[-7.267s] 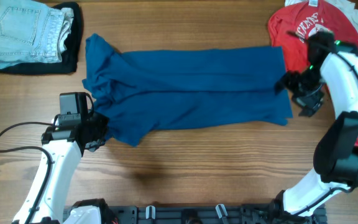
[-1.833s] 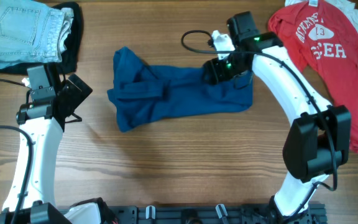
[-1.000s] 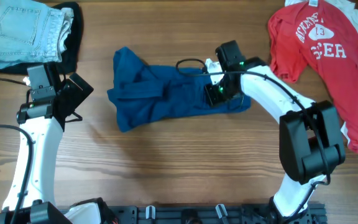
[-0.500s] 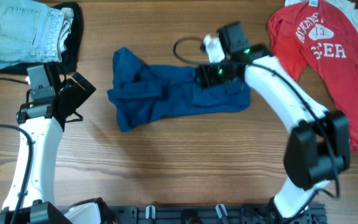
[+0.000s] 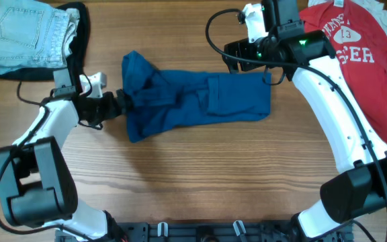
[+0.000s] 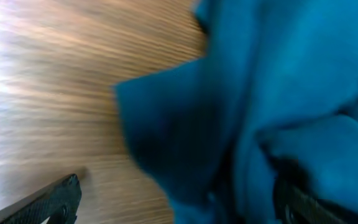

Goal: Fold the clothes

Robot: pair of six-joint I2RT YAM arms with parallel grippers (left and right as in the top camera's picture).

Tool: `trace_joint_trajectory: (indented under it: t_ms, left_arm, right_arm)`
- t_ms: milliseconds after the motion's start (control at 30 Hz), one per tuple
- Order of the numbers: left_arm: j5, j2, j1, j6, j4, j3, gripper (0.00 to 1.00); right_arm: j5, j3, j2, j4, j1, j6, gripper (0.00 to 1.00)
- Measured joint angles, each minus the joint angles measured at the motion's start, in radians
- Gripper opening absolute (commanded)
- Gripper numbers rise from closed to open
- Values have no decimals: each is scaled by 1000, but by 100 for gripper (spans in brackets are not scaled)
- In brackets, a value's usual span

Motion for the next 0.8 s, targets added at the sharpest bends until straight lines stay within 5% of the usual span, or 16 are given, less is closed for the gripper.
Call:
trace_joint_trajectory:
  t_ms: [667,800]
  left_arm:
    - [420,0,182,390,-61,41,100]
    - [402,0,166,411,-21,41,100]
  right_arm:
    - [15,0,0,-37,0,-3,99]
    - [19,0,0,-37,0,-4,99]
